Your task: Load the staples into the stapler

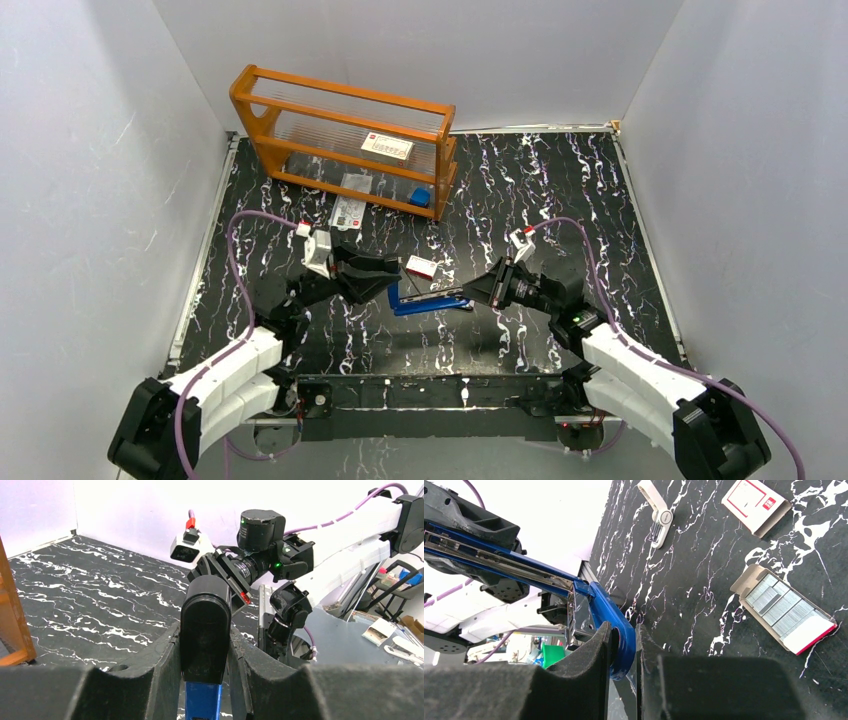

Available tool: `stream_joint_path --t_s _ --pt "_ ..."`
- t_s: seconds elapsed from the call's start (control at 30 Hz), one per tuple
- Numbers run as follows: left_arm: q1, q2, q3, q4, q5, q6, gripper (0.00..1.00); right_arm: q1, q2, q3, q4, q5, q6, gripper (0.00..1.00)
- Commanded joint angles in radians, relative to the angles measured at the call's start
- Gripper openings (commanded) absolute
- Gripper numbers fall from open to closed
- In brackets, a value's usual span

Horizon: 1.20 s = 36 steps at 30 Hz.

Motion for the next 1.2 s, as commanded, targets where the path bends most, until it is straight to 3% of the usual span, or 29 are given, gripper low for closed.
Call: stream_joint_path --t_s 0.0,0.3,0.63,0.87,0.93,1.17 --pt "0.037 -0.045 0.025 0.198 -0.162 -0.061 0.00 0.002 -0.011 0.002 -0.041 -0.085 -0.114 0.16" --pt "0.054 -0.152 -0.028 0.203 -0.250 -0.081 0.00 -0.003 -0.111 -0.042 0.032 -0.100 -0.041 0.18" --pt "0.056 -0.176 -0.039 0.239 -0.258 -0.128 0.00 -0.002 -0.124 -0.055 0.012 -0.140 -0.111 0.25" --pt "0.056 -0.173 -0.022 0.230 -0.210 -0.124 0.00 -0.002 -0.142 -0.081 0.002 -0.155 -0.220 0.39" --pt "0.056 -0.160 -0.019 0.220 -0.187 -0.109 0.00 -0.003 -0.168 -0.056 -0.060 -0.133 -0.262 0.49" --pt "0.056 -0.113 -0.003 0.184 -0.123 -0.054 0.00 -0.002 -0.181 0.050 -0.318 -0.001 -0.427 0.64"
